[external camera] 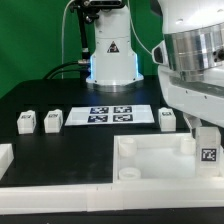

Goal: Assemble one leg

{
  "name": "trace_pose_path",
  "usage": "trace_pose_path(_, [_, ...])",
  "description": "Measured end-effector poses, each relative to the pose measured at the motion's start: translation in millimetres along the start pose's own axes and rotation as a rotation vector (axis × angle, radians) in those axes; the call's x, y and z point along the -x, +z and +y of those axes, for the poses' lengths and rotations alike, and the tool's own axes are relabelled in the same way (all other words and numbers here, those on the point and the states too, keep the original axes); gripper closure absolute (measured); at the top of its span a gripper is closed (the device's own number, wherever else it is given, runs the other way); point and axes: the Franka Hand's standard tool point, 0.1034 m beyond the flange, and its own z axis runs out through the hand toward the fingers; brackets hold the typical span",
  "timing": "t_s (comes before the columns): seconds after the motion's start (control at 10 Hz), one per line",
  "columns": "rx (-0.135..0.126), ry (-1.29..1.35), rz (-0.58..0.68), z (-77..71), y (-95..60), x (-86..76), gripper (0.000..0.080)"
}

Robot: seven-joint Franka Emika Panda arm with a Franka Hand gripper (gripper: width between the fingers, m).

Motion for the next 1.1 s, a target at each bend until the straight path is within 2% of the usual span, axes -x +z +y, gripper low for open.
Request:
trace_pose_path(0.2, [0.0, -0.185, 0.0, 0.4, 0.1, -0.9, 0.0151])
trace_pose_path(0.3, [0.012, -0.35, 0.009, 1.7, 0.9, -2.1, 0.015])
trace_pose_path(0.7, [0.087, -0.99, 0.049, 3.1, 0.8, -6.3, 0.015])
trace_pose_path(0.9, [0.086, -0.957, 0.05, 3.3, 1.0, -6.6, 0.0159])
trace_pose_path(1.0, [0.085, -0.951, 0.05, 3.4, 1.1, -6.5, 0.0334])
trace_pose_path(1.1, [0.078, -0.841, 0.051, 3.1, 1.3, -5.5, 0.0334])
